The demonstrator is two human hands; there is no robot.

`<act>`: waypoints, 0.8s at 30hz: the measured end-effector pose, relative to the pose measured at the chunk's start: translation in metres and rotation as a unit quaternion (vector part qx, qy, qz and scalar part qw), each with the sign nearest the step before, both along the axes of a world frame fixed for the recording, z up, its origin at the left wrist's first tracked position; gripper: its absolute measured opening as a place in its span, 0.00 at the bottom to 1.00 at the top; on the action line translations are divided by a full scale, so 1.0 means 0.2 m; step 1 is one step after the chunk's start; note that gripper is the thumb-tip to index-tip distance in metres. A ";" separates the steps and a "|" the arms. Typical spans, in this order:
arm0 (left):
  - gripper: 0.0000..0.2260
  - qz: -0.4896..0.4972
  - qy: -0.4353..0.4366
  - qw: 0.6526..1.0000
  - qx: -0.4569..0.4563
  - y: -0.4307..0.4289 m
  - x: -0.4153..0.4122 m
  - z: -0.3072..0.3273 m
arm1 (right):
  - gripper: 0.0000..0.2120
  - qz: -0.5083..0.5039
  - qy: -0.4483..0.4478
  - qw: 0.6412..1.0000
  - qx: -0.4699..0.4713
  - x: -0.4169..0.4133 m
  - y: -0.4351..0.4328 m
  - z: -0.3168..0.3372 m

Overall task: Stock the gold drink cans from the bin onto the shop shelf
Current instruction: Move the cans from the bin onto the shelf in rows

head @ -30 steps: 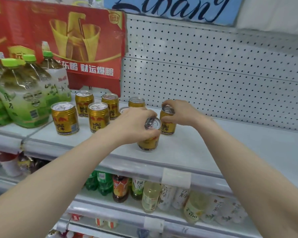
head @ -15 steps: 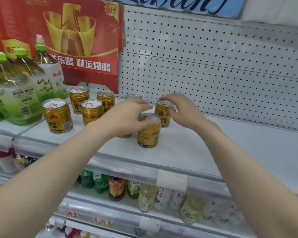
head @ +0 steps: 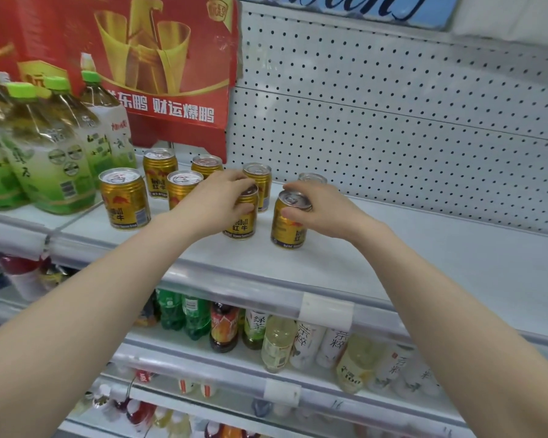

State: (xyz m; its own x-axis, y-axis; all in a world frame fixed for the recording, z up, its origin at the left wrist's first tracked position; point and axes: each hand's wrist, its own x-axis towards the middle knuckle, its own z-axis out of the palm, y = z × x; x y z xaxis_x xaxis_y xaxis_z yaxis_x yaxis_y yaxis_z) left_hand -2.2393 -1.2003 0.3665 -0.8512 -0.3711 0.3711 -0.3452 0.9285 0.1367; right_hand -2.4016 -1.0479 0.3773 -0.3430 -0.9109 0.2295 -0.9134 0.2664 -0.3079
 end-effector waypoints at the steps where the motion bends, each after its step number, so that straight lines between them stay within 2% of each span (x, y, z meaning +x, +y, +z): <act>1: 0.24 -0.001 -0.001 1.000 -0.001 0.00 0.00 0.00 | 0.27 -0.009 0.012 1.000 0.004 -0.01 -0.01 -0.01; 8: 0.25 -0.013 -0.003 1.000 -0.016 0.00 0.02 -0.02 | 0.26 -0.033 0.057 0.997 0.029 0.01 -0.01 -0.03; 13: 0.26 -0.028 0.027 0.998 -0.046 0.07 0.09 -0.02 | 0.28 -0.045 0.110 0.993 0.005 0.05 0.10 -0.02; 19: 0.24 -0.109 0.054 0.990 -0.078 0.27 0.25 -0.04 | 0.27 -0.082 0.206 0.975 -0.007 0.21 0.43 -0.05; 24: 0.22 -0.189 0.084 0.977 -0.060 0.58 0.32 -0.15 | 0.26 -0.118 0.244 0.963 0.005 0.41 0.88 -0.19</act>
State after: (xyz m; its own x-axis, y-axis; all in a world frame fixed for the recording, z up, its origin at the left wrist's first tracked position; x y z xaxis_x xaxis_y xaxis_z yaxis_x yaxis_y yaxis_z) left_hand -2.1762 -1.0847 0.3371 -0.8422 0.0122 0.5391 0.0427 0.9981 0.0441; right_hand -2.3201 -0.8728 0.3393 -0.3942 -0.8240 0.4069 -0.8625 0.4846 0.1458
